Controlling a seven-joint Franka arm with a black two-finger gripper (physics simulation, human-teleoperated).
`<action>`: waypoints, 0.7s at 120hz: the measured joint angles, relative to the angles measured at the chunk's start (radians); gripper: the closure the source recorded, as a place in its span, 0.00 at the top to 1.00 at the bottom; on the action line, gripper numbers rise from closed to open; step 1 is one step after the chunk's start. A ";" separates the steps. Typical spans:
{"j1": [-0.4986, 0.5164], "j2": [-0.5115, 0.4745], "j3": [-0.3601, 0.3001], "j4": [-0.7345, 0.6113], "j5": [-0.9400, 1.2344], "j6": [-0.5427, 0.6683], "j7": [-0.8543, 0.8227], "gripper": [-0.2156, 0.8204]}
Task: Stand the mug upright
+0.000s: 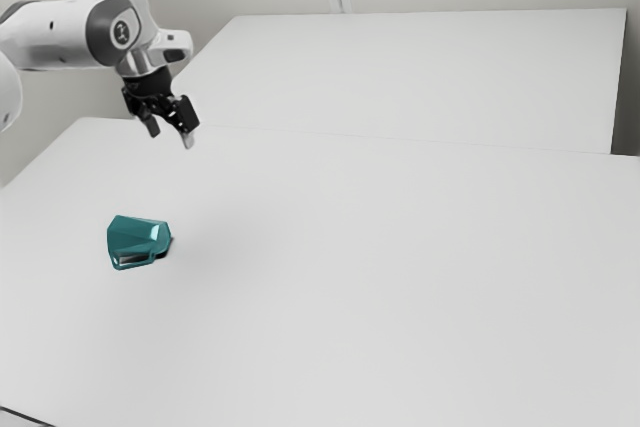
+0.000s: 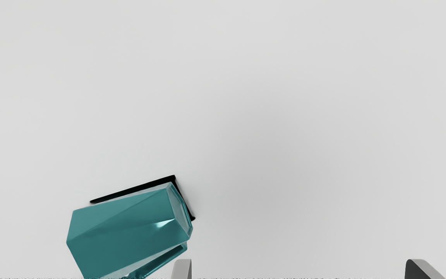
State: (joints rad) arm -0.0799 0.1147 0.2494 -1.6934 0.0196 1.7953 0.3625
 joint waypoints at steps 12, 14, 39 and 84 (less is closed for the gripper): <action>-0.004 -0.006 0.018 -0.006 -0.005 0.002 0.004 0.79; -0.006 -0.007 0.024 -0.006 -0.006 0.003 0.005 0.79; 0.146 -0.043 0.076 -0.082 -0.132 0.005 0.022 0.79; 0.368 0.020 0.079 -0.152 -0.417 0.005 0.117 0.79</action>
State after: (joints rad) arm 0.2886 0.1350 0.3283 -1.8451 -0.3974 1.8003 0.4792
